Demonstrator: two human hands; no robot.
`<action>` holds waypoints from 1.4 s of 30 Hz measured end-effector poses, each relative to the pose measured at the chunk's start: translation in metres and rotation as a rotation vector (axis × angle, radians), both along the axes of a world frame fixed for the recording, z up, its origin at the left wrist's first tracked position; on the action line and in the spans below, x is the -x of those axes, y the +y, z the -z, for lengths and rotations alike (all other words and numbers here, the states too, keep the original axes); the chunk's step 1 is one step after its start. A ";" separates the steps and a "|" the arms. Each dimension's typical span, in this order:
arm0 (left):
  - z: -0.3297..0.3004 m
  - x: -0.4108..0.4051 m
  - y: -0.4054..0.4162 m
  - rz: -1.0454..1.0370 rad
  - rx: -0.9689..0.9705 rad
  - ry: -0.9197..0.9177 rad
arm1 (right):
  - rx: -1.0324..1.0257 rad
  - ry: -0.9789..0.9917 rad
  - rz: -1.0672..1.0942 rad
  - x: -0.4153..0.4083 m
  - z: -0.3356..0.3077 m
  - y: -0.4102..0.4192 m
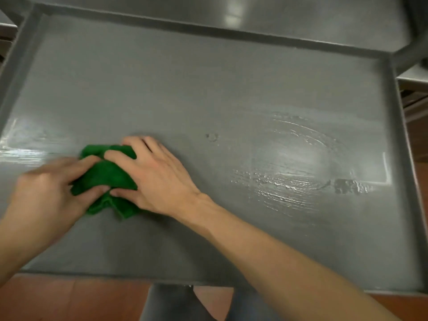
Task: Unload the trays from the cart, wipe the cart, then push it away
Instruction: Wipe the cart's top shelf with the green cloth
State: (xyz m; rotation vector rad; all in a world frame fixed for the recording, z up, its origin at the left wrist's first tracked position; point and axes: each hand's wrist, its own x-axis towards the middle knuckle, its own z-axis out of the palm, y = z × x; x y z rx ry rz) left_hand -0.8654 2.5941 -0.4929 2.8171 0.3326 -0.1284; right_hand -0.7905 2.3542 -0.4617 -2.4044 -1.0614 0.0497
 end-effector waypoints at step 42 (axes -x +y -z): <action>-0.041 -0.288 -0.429 0.545 0.145 -0.302 | -0.341 0.028 0.772 -0.187 0.003 -0.348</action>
